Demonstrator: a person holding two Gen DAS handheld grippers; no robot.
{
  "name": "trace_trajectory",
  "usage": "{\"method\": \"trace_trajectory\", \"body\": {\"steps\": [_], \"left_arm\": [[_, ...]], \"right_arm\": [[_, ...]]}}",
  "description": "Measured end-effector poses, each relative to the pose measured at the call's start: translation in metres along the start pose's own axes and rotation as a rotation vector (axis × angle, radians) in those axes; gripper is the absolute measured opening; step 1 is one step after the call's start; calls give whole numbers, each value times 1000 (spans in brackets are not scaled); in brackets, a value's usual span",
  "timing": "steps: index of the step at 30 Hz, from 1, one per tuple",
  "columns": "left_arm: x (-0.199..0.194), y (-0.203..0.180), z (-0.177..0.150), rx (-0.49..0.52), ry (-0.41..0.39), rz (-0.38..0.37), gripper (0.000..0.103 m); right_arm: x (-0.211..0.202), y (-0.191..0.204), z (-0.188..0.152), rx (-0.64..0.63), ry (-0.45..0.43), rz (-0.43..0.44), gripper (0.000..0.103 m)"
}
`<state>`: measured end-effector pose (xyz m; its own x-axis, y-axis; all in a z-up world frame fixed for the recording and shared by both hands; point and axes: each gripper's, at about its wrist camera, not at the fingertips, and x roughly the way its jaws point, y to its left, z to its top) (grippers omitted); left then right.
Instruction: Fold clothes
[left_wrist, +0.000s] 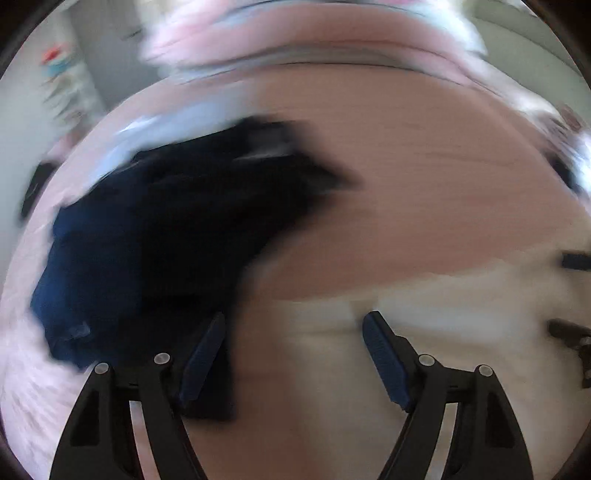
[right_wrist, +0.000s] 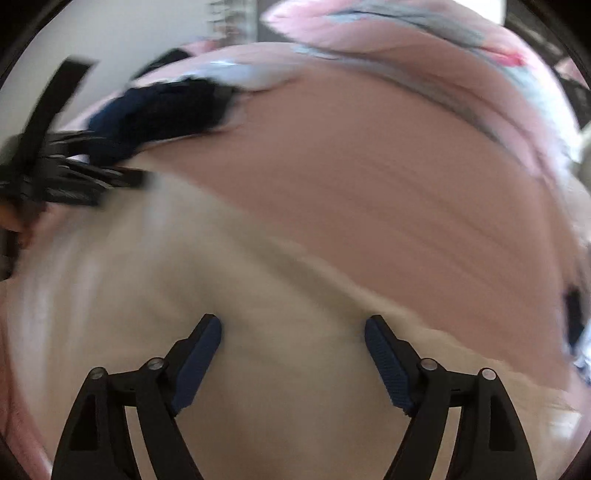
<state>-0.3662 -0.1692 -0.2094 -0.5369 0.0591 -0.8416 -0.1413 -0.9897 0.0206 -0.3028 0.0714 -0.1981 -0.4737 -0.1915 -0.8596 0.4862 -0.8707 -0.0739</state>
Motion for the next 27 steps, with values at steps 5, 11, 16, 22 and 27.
{"method": "trace_trajectory", "body": {"steps": [5,11,16,22,27], "left_arm": [[-33,-4,-1,-62,-88,-103,77],[-49,-87,-35,25,-40,-246,77],[-42,-154,-54,165,-4,-179,77],[-57,-185,-76,176,-4,-57,77],[-61,-189,-83,165,-5,-24,77]], "right_arm": [[-25,-66,-7,260,4,-109,80],[-57,-36,-29,271,-4,-80,80],[-68,18,-45,300,-3,-83,80],[-89,33,-64,274,-8,-125,80],[-103,35,-73,268,-15,-155,80]]}}
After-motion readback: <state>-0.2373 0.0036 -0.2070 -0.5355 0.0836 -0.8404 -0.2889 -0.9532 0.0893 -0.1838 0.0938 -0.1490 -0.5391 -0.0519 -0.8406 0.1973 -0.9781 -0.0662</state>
